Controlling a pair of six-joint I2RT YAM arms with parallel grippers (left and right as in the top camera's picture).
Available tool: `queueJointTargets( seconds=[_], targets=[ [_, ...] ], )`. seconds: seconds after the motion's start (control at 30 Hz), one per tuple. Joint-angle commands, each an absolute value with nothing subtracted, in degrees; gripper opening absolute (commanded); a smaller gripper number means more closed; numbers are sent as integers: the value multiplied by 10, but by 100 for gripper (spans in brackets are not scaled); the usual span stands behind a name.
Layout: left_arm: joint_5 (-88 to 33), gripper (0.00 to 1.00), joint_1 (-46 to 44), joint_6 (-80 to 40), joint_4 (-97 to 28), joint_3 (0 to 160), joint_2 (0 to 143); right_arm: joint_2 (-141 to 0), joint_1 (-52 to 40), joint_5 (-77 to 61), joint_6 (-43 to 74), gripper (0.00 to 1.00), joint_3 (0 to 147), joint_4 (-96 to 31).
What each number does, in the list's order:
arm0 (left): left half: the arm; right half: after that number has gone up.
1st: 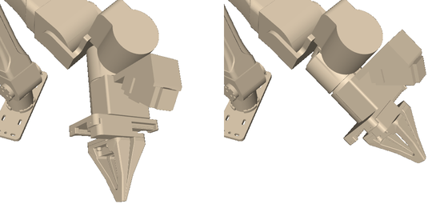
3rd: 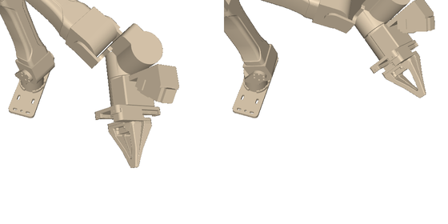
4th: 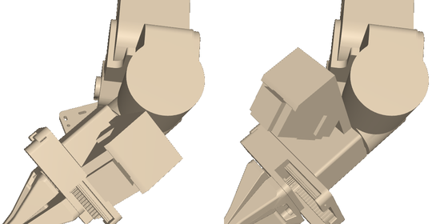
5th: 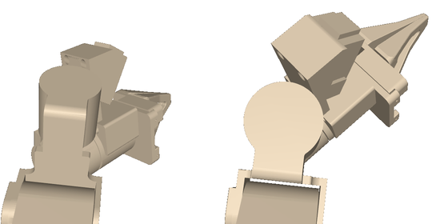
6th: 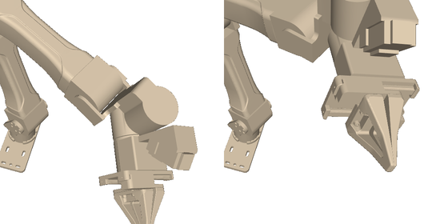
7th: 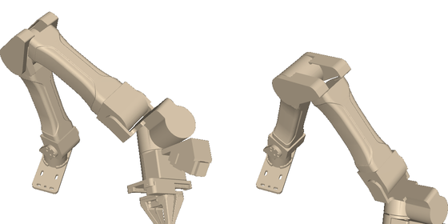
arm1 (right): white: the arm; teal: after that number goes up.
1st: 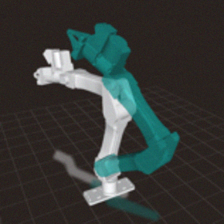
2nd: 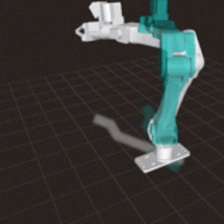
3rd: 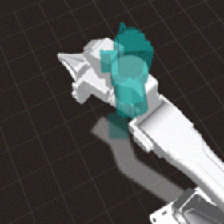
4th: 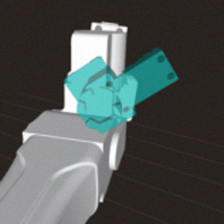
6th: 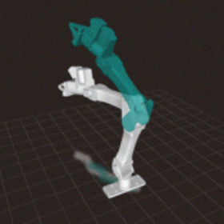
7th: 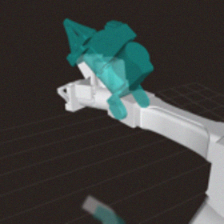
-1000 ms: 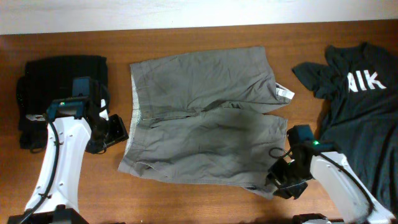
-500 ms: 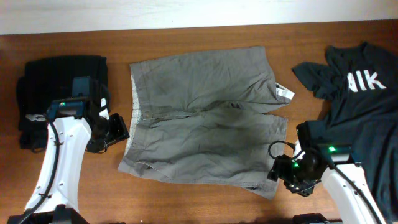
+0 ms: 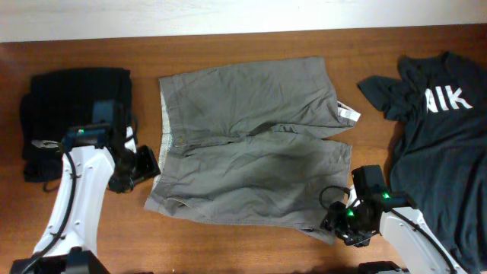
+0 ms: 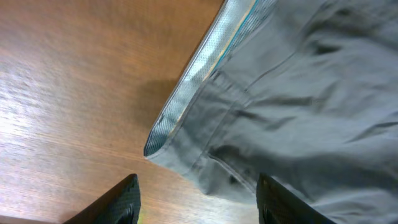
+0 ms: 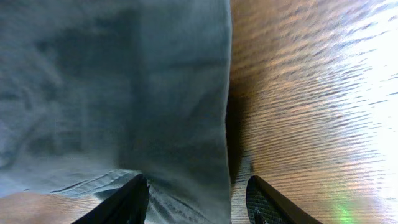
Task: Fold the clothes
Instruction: 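Move both grippers to the bottom leg hems of the shorts, then grasp the left and right leg hems with both grippers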
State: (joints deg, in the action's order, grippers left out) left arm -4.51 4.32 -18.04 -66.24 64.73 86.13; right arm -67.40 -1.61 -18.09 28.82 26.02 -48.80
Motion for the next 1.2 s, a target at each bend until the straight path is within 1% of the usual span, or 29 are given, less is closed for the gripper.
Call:
queueJointTargets(
  seconds=[0.0, 0.27, 0.43, 0.63, 0.83, 0.93, 1.0, 1.17],
  targets=[
    [-54, 60, 44, -184, -642, 599, 858, -682, -19, -197, 294, 55, 257, -481],
    [-99, 60, 44, -200, -625, 548, 858, -682, -19, -197, 294, 55, 257, -480],
    [-99, 60, 44, -248, -617, 529, 858, -682, -19, -197, 294, 55, 257, -479],
    [-108, 60, 44, -303, -564, 492, 858, -682, -19, -197, 294, 55, 257, -479],
    [-112, 59, 44, -306, -520, 467, 858, -682, -19, -197, 294, 55, 257, -479],
    [-112, 55, 44, -306, -510, 459, 858, -682, -19, -197, 294, 57, 257, -478],
    [-112, 55, 44, -307, -510, 456, 859, -682, -19, -197, 294, 60, 257, -476],
    [-142, 55, 44, -306, -528, 452, 859, -682, -19, -197, 294, 61, 258, -475]
  ],
)
